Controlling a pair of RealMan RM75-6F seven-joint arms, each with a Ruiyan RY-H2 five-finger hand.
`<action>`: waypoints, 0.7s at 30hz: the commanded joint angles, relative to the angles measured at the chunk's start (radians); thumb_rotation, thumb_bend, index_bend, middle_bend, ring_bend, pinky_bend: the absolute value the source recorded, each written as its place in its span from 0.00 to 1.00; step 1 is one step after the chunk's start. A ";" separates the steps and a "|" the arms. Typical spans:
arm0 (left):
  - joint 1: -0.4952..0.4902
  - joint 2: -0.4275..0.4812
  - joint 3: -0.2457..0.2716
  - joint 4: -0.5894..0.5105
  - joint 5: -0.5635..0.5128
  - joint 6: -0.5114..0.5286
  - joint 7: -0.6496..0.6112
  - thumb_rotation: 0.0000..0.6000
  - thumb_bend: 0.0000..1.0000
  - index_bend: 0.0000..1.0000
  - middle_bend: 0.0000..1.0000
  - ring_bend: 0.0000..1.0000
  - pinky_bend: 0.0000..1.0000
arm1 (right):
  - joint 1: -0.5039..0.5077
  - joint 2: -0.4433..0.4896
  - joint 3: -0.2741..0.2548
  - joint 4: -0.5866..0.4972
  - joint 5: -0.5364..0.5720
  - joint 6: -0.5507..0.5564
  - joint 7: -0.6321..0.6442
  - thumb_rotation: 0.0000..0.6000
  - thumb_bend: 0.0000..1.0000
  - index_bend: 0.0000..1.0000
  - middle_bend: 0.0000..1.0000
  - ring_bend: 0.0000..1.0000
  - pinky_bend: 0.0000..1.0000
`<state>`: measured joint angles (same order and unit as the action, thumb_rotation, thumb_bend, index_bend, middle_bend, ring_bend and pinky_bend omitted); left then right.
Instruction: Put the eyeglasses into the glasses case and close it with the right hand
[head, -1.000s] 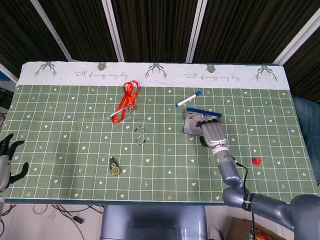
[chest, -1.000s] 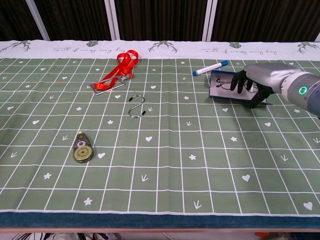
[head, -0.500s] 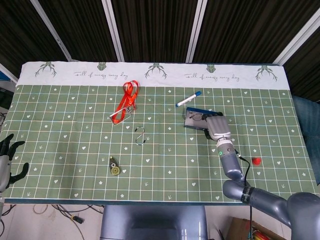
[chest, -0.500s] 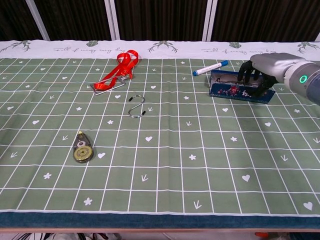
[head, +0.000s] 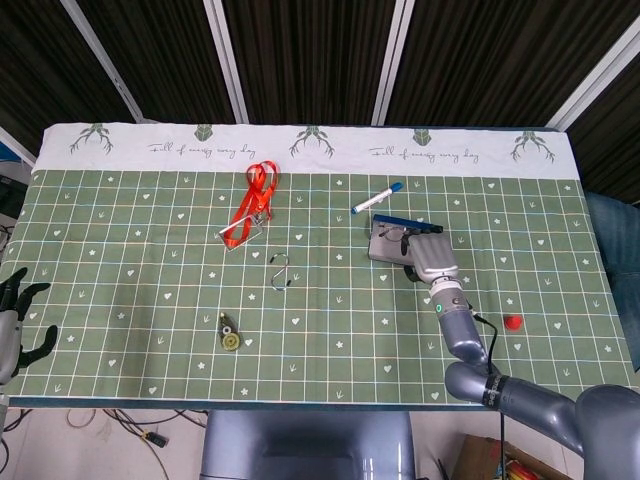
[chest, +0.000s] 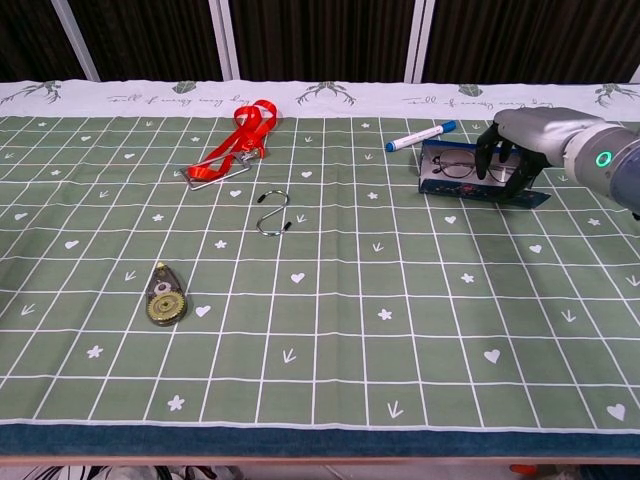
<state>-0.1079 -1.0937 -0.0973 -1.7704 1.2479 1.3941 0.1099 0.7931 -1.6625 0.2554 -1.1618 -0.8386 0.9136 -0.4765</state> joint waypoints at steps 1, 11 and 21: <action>0.000 0.000 0.000 0.000 0.000 0.000 0.000 1.00 0.40 0.20 0.00 0.00 0.00 | 0.000 -0.002 -0.001 0.002 0.003 0.001 -0.003 1.00 0.40 0.51 0.34 0.31 0.20; -0.001 0.000 0.000 -0.001 -0.003 -0.002 0.001 1.00 0.40 0.21 0.00 0.00 0.00 | 0.002 -0.015 0.001 0.022 0.003 -0.006 0.007 1.00 0.47 0.55 0.34 0.31 0.20; -0.001 0.001 0.000 -0.002 -0.003 -0.001 0.001 1.00 0.40 0.21 0.00 0.00 0.00 | 0.007 -0.026 0.009 0.039 0.015 -0.006 0.000 1.00 0.47 0.58 0.34 0.31 0.20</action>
<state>-0.1086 -1.0928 -0.0974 -1.7723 1.2448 1.3928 0.1114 0.8004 -1.6886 0.2642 -1.1233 -0.8241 0.9073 -0.4767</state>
